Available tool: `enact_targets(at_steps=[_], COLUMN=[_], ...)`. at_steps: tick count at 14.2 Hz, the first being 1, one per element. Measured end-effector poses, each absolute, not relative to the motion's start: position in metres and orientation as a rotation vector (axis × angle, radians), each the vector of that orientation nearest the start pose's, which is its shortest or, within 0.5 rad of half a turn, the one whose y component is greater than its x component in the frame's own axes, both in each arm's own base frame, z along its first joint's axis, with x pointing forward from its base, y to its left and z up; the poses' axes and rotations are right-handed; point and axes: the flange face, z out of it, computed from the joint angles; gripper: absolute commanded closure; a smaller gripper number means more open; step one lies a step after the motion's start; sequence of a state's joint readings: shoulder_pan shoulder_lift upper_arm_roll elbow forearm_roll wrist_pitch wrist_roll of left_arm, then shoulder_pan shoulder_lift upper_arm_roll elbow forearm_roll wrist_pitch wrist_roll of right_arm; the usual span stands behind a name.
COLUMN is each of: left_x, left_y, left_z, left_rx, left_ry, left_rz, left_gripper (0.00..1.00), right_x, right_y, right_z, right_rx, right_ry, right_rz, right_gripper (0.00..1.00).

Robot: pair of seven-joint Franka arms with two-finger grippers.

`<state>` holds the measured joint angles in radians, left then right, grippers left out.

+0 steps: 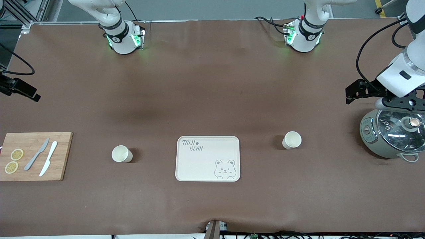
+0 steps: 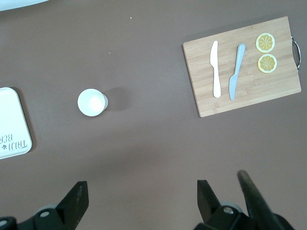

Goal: Place white IKEA cup upright on tray with both arms
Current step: 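Move the left gripper from the steel pot toward the nearby white cup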

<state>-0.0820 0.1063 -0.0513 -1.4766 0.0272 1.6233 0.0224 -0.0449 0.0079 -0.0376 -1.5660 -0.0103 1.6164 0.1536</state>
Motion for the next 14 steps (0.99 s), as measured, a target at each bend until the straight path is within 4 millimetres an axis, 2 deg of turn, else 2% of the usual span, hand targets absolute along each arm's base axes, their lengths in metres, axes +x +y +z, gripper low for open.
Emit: enact_targets(at_steps=[5,7,9,11,14], left_x=[0.59,0.595,0.604,0.614,0.619], left_y=[-0.081,-0.086,-0.088,-0.092,-0.108], left_z=[0.612,0.598,0.575,0.542,0.471], left_rx=[-3.141,-3.209,-3.221,-3.223,-3.22], left_ry=[0.251,0.245,0.238,0.238,0.257], left_rz=[-0.088,-0.07,-0.043,-0.034,-0.076], left_gripper=[0.0,0.0,0.0,0.0,0.0], right_x=[0.56,0.56,0.56,0.56,0.56], right_y=[-0.047,-0.047,-0.047,-0.047,-0.049], right_z=[0.625,0.625,0.624,0.624,0.624], right_rx=[-3.129,-3.129,-3.129,-3.129,-3.128], right_ry=[0.371,0.371,0.371,0.372,0.377], right_rz=[-0.063,-0.061,-0.061,-0.061,-0.059], right_gripper=[0.0,0.0,0.0,0.0,0.0])
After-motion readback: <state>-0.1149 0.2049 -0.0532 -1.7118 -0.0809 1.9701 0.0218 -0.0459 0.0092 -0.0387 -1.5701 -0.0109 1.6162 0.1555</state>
